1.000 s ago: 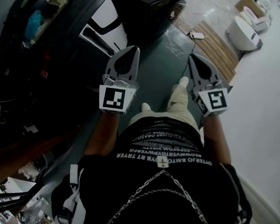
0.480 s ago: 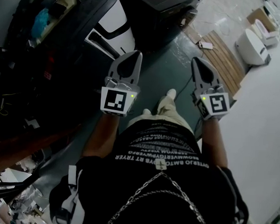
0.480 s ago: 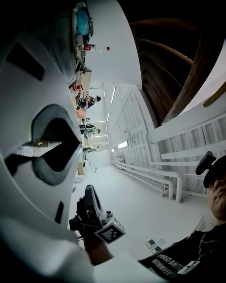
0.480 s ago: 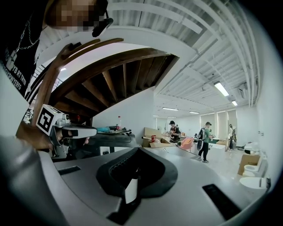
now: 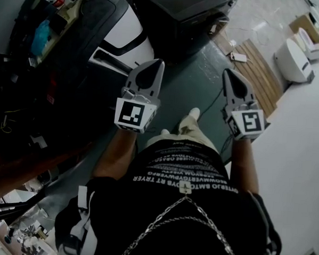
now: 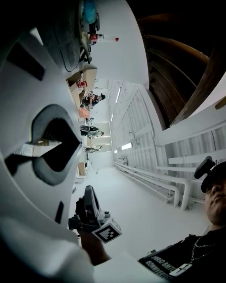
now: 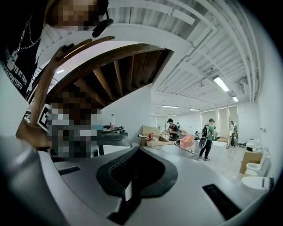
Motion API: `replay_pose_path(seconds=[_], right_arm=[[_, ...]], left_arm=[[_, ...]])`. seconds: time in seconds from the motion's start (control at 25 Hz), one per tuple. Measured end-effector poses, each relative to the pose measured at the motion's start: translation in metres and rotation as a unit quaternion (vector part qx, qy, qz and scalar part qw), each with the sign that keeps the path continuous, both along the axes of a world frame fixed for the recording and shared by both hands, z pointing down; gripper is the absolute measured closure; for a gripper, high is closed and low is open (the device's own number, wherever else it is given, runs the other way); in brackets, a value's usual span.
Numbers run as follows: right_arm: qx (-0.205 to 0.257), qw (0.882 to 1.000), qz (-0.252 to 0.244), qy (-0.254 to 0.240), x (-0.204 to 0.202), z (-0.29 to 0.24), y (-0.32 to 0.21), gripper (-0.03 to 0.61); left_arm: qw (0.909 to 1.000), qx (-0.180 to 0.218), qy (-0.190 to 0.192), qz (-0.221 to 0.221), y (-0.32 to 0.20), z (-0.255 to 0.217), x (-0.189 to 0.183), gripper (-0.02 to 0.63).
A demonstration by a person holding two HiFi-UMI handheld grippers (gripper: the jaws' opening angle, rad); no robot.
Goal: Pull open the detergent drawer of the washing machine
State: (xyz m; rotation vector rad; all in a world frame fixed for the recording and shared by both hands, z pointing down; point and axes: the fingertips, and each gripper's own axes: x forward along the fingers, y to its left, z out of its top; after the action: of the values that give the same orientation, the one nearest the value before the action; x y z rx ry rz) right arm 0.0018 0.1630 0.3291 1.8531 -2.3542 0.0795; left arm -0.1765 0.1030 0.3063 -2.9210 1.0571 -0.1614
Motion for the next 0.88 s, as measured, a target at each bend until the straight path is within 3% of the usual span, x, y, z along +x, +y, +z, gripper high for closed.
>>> replay_pose_path(seconds=[0.6, 0.88], right_arm=[[-0.007, 0.999, -0.032, -0.006, 0.071, 0.004, -0.073, 0.577], [-0.015, 0.998, -0.054, -0.008, 0.1, 0.008, -0.099, 0.577]], left_arm=[[0.9995, -0.008, -0.026, -0.016, -0.068, 0.011, 0.074, 0.62], [0.9986, -0.015, -0.026, -0.044, -0.088, 0.01, 0.1, 0.62]])
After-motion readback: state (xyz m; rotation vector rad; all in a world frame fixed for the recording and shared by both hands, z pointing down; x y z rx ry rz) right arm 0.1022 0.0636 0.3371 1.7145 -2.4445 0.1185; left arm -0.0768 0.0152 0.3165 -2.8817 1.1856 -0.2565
